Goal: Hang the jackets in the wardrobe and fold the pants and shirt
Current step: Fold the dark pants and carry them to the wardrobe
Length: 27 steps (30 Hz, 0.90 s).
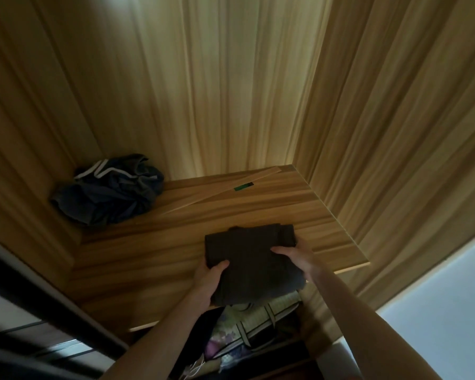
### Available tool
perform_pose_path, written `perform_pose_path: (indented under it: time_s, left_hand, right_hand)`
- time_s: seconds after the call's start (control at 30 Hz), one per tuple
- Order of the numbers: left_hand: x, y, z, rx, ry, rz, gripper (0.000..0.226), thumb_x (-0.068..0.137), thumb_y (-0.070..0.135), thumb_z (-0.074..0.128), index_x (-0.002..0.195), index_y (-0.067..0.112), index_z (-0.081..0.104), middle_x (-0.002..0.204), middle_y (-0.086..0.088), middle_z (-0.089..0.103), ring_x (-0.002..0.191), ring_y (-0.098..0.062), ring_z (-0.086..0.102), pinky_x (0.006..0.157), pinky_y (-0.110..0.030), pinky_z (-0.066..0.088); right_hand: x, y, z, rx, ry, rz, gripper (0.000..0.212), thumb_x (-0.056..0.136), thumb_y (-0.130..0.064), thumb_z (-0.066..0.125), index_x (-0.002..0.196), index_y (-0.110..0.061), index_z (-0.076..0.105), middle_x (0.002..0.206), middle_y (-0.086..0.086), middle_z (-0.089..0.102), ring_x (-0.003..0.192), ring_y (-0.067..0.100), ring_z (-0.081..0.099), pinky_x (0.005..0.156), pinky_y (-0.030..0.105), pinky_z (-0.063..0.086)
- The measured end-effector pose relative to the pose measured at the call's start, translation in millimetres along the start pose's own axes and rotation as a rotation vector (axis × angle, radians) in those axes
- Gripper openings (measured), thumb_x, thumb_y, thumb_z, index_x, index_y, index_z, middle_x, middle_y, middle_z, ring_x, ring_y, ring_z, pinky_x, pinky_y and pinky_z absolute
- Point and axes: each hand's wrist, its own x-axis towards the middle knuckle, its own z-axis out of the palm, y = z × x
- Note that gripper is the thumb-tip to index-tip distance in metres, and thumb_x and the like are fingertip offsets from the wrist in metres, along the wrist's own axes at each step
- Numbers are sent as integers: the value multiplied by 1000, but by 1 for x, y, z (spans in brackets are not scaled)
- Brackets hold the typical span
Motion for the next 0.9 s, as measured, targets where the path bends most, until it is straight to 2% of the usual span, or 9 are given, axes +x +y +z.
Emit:
perform_pose_path:
  time_s: [0.23,0.3,0.4,0.5,0.57,0.67,0.77,0.83,0.9]
  left_hand:
    - [16,11,6,174,85,107,61,99,30,70,153,19,44,145,-6,58,130,-29,57,110,-41,46]
    - [20,15,9,258,117,186,65,101,27,68,157,18,37,152,-6,51,139,-29,51,118,-42,41]
    - [18,13,13,568,203,272,76,101,36,65,161,16,24,157,-11,42,144,-32,44,119,-48,39]
    - [9,-4,12,980,375,376,79,101,54,52,163,20,17,156,-12,35,142,-33,38,114,-49,38]
    - [7,-16,10,1119,427,561,70,104,54,40,164,24,20,160,-9,34,143,-31,40,115,-49,39]
    - [14,-31,6,1313,331,746,65,107,52,18,165,24,27,172,-4,25,157,-25,26,125,-47,26]
    - [21,-38,2,1340,180,700,78,99,62,-6,167,28,13,176,1,7,162,-16,6,127,-35,9]
    - [23,-42,0,1331,162,681,81,97,66,-9,168,30,7,176,3,1,162,-15,2,128,-34,7]
    - [19,-40,-1,1338,138,633,81,96,69,-10,167,32,4,176,5,-3,162,-15,-2,128,-36,8]
  right_hand:
    - [27,6,6,-109,43,-79,57,79,-18,91,126,-25,58,124,2,69,100,12,65,87,31,53]
    - [34,-1,9,-202,66,-122,72,83,-21,89,143,-19,50,138,5,61,115,19,62,99,34,50]
    - [37,-5,11,-361,101,-188,86,89,-24,83,158,-14,32,151,9,50,141,30,48,117,42,40]
    - [27,7,11,-658,182,-345,73,101,-33,66,161,-16,27,158,11,37,144,32,42,119,50,38]
    - [19,22,14,-859,245,-495,64,106,-43,53,161,-19,30,165,7,29,151,29,33,120,52,36]
    - [10,47,18,-1029,205,-616,66,106,-58,38,162,-23,35,172,1,22,160,20,16,128,47,24]
    - [9,62,18,-1099,166,-596,77,101,-71,19,165,-29,25,174,-2,16,161,16,8,129,42,14]
    - [11,63,16,-1122,150,-591,81,98,-74,12,166,-30,21,174,-2,15,161,16,8,130,41,13]
    - [12,61,16,-1140,134,-581,77,101,-72,16,166,-31,19,175,-3,13,161,16,6,130,40,12]
